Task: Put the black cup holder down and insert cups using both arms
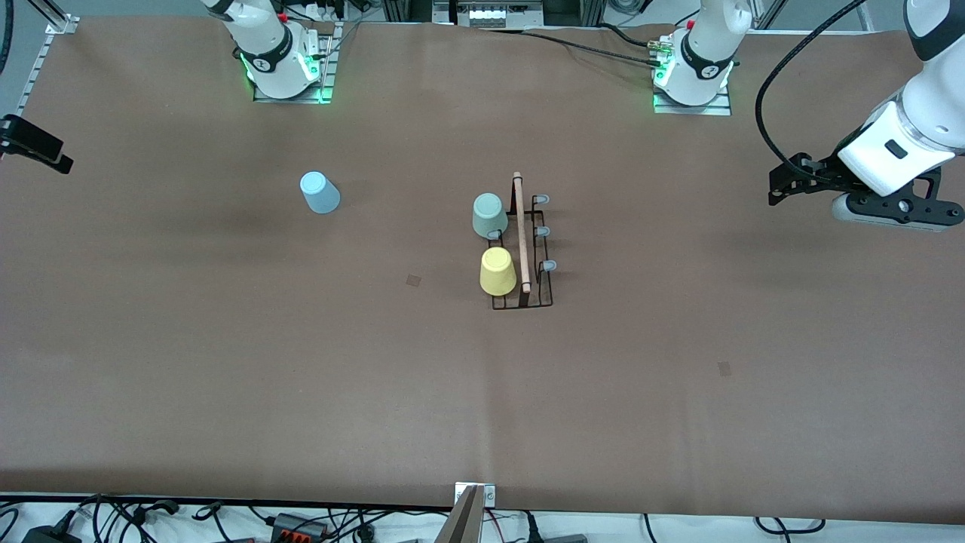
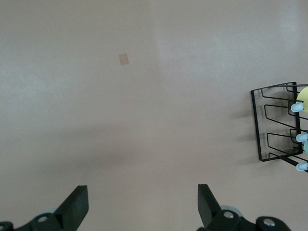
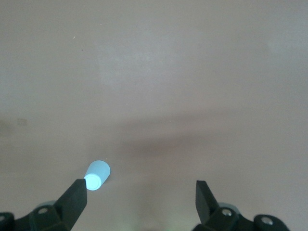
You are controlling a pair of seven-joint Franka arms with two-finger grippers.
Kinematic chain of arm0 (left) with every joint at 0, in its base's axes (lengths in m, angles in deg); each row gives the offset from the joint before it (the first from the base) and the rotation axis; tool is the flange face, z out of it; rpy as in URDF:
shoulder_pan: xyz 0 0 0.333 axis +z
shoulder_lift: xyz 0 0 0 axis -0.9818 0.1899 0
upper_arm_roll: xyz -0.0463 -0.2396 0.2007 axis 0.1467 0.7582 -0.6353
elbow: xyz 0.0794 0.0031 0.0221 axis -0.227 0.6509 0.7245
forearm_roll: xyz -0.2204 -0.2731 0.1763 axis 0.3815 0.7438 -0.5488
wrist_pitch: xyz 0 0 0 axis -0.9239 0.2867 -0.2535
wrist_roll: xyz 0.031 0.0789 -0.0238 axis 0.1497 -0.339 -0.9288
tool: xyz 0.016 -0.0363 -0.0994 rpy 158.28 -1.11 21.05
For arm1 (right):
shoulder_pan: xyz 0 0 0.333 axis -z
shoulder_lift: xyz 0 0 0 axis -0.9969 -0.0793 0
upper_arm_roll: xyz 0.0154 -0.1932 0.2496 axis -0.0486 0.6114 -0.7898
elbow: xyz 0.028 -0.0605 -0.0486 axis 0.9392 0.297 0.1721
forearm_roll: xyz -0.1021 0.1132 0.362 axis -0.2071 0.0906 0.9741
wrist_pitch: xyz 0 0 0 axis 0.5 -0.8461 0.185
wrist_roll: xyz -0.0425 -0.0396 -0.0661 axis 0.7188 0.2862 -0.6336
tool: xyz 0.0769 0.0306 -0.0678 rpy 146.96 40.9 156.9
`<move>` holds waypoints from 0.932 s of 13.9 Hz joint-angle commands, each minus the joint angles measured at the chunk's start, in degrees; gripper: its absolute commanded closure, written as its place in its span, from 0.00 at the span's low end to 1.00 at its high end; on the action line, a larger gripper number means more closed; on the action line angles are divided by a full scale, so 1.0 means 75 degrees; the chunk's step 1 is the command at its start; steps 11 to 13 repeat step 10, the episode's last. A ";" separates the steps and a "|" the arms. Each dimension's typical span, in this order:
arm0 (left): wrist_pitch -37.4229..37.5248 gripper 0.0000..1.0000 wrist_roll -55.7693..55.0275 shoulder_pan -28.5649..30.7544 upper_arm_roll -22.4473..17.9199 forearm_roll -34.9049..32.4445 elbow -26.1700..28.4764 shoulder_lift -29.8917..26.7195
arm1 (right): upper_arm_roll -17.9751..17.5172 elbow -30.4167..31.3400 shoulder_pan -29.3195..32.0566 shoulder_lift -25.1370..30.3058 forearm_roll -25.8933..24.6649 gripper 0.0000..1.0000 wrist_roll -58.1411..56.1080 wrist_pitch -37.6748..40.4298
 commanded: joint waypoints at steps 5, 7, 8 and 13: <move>0.0205 0.00 -0.0056 0.0001 0.0025 -0.0181 -0.0248 0.0091 | 0.0105 0.0028 -0.0158 0.0073 0.0090 0.00 -0.0135 0.0028; 0.0217 0.00 -0.0056 0.0013 0.0025 -0.0169 -0.0248 0.0080 | 0.0094 0.0051 -0.0158 0.0050 0.0114 0.00 -0.0111 0.0016; 0.0217 0.00 -0.0056 0.0013 0.0025 -0.0169 -0.0260 0.0080 | 0.0094 0.0051 -0.0158 0.0050 0.0114 0.00 -0.0111 0.0004; 0.0298 0.00 -0.0056 0.0001 0.0037 -0.0181 -0.0446 0.0080 | 0.0094 0.0086 -0.0147 0.0062 0.0114 0.00 -0.0123 0.0004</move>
